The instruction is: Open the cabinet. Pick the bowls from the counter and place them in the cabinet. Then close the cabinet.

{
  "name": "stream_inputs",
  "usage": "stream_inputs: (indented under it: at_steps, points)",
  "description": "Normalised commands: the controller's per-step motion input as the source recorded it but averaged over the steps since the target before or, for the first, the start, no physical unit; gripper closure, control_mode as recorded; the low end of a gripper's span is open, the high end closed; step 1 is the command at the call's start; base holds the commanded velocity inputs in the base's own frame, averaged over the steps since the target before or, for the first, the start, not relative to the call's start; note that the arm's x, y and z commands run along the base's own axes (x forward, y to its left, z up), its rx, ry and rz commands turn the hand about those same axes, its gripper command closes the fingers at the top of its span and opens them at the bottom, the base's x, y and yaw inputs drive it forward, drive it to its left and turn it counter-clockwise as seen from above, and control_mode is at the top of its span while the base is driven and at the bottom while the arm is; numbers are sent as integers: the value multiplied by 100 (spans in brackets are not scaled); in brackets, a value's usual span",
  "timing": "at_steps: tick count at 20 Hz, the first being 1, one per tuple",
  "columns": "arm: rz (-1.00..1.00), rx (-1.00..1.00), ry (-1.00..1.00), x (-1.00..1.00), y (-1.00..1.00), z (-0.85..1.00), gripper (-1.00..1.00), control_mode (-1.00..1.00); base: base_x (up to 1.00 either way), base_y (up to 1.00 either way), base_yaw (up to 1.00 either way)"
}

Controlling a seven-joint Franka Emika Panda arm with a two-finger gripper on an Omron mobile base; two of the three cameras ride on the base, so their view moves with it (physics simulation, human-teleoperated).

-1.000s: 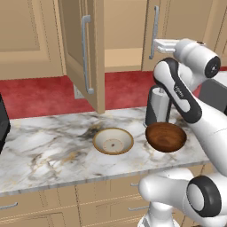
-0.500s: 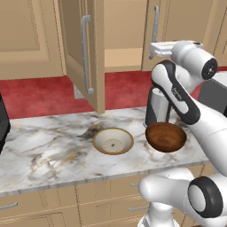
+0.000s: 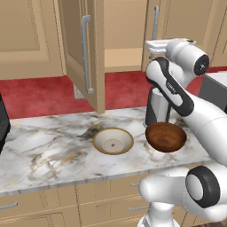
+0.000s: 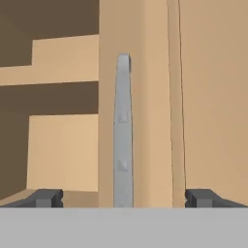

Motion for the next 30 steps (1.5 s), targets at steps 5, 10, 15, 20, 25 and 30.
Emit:
stream_inputs:
  at_steps: [5, 10, 15, 20, 25, 30]
  points:
    - [0, 0, 0, 47, 17, 0, -100, -100, 0, 0, 0]
    - [1, 0, 0, 70, 4, 0, -100, -100, 0, 0, 0]
    - [6, 2, 2, 80, -12, -1, -100, -100, 0, 0, 0]
    - [1, -2, 0, 77, 8, -17, 100, -100, 0, 0, 0]
    - [0, -2, 0, 21, 8, -6, 100, -100, 0, 0, 0]
    - [0, 0, 0, 0, 0, 0, 100, -100, 0, 0, 0]
